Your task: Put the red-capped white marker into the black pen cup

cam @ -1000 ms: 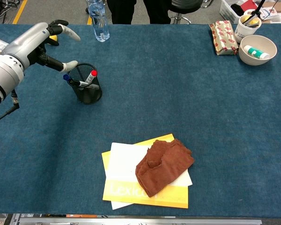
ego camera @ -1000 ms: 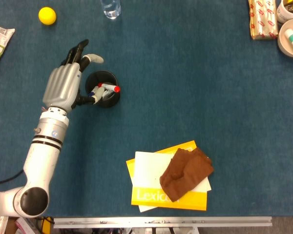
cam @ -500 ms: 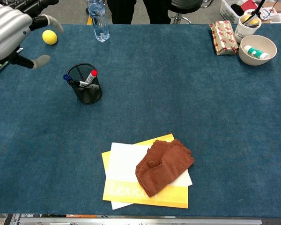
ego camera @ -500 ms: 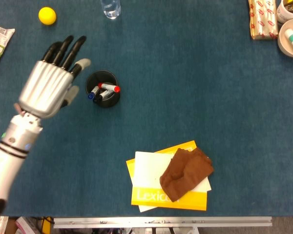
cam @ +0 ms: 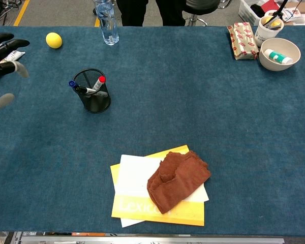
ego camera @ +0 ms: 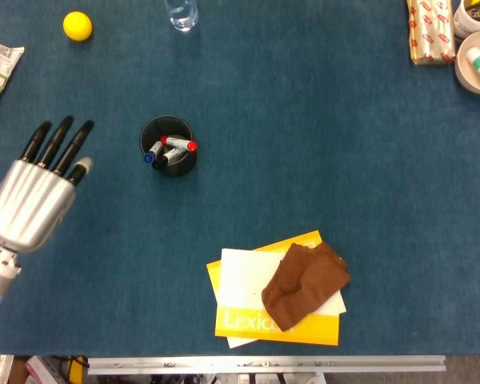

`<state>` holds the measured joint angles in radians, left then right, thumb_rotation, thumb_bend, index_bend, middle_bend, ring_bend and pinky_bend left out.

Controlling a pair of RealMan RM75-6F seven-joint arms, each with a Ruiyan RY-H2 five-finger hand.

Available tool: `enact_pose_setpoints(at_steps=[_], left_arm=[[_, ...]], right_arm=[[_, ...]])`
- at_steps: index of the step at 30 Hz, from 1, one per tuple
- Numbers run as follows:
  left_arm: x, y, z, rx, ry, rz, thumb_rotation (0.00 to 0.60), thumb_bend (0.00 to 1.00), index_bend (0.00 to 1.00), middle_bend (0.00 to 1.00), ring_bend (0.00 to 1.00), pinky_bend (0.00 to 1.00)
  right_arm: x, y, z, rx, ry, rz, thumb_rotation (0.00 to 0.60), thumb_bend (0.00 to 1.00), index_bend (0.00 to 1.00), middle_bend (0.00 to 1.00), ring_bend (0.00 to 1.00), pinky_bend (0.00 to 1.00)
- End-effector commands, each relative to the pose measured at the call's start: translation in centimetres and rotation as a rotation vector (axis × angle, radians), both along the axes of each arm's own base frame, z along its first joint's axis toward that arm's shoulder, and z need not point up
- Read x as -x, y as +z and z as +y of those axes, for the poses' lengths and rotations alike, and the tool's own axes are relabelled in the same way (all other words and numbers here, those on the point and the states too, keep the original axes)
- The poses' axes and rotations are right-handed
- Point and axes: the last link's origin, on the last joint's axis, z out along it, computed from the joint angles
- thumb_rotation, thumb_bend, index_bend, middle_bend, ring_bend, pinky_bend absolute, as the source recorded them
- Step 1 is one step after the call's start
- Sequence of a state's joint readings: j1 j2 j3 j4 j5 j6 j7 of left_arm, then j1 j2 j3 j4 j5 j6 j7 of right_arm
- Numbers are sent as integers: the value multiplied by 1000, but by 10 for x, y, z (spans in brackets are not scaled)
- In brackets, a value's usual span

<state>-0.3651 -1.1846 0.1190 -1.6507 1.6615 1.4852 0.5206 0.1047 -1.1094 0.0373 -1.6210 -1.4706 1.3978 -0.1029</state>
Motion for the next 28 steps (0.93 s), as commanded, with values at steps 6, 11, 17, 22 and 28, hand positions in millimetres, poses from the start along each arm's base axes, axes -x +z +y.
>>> enact_pose_setpoints(at_steps=[6,11,17,22,28], left_arm=[[33,5,-18,-78,121,-107,600,294,372,79,0,158],[54,11,-20,-116,184,-139,600,294,375,81,0,158],[64,15,-18,-133,209,-161,600,295,380,85,0,158],[65,16,-18,-136,223,-182,600,294,383,87,0,158],[67,13,-19,-125,235,-184,600,294,386,89,0,158]], right_arm=[[1,1,-1,4,-1,8,600,0,137,223,135,296],[-1,3,0,17,6,17,600,0,137,223,135,296],[-1,4,0,27,6,22,600,0,138,223,135,296],[-1,-1,1,2,2,22,600,0,137,223,135,296],[-1,-2,0,-3,0,16,600,0,138,223,135,296]])
